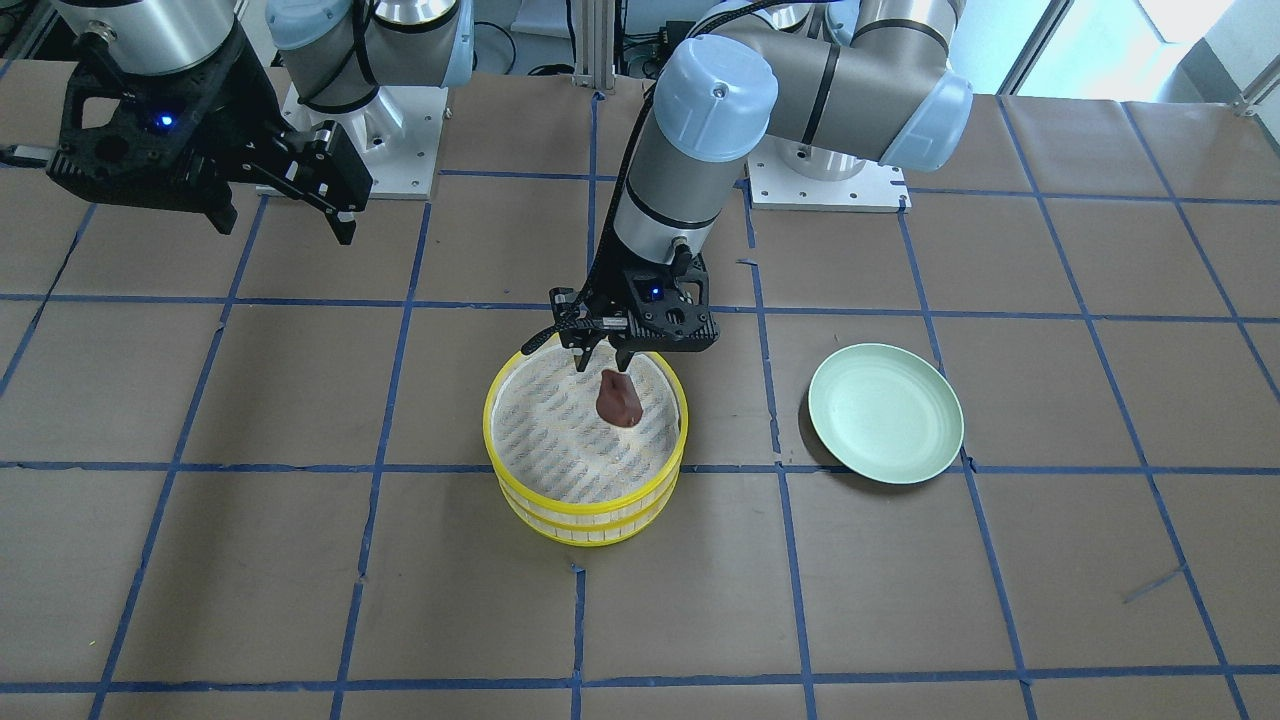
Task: Stack buns with steamer
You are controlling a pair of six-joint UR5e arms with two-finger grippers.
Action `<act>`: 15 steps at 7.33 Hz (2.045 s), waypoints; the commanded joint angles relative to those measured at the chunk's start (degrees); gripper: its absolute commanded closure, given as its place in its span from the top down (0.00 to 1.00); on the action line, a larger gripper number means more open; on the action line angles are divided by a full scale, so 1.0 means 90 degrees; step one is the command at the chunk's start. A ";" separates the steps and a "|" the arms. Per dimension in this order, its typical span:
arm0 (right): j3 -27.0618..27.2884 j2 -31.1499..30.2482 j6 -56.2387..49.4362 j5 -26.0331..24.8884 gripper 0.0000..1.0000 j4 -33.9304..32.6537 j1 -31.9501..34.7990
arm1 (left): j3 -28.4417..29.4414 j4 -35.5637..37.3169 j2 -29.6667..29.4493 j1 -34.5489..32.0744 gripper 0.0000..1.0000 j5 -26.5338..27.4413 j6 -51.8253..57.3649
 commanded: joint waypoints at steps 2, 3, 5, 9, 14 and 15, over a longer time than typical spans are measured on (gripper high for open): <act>0.0289 -0.0050 -0.0090 0.0073 1.00 -0.0242 0.0000 | 0.0000 0.0001 -0.0001 0.0019 1.00 0.0020 0.0066; 0.0504 -0.0138 -0.0071 0.0073 1.00 -0.0737 0.0000 | -0.0019 0.0001 -0.0001 0.0019 1.00 0.0040 0.0144; 0.0545 -0.0158 -0.0003 0.0073 1.00 -0.0870 0.0000 | 0.0000 0.0010 0.0018 0.0087 1.00 0.0069 0.0464; 0.0545 -0.0158 -0.0012 0.0044 1.00 -0.0830 0.0000 | 0.0000 0.0010 0.0019 0.0390 1.00 0.0079 0.0710; 0.0545 -0.0158 -0.0012 0.0005 1.00 -0.0781 0.0000 | 0.0087 -0.1227 0.1003 0.1131 1.00 0.0635 0.2889; 0.0545 -0.0158 -0.0012 0.0005 1.00 -0.0781 0.0000 | 0.0020 -0.1462 0.1063 0.1316 1.00 0.0761 0.2947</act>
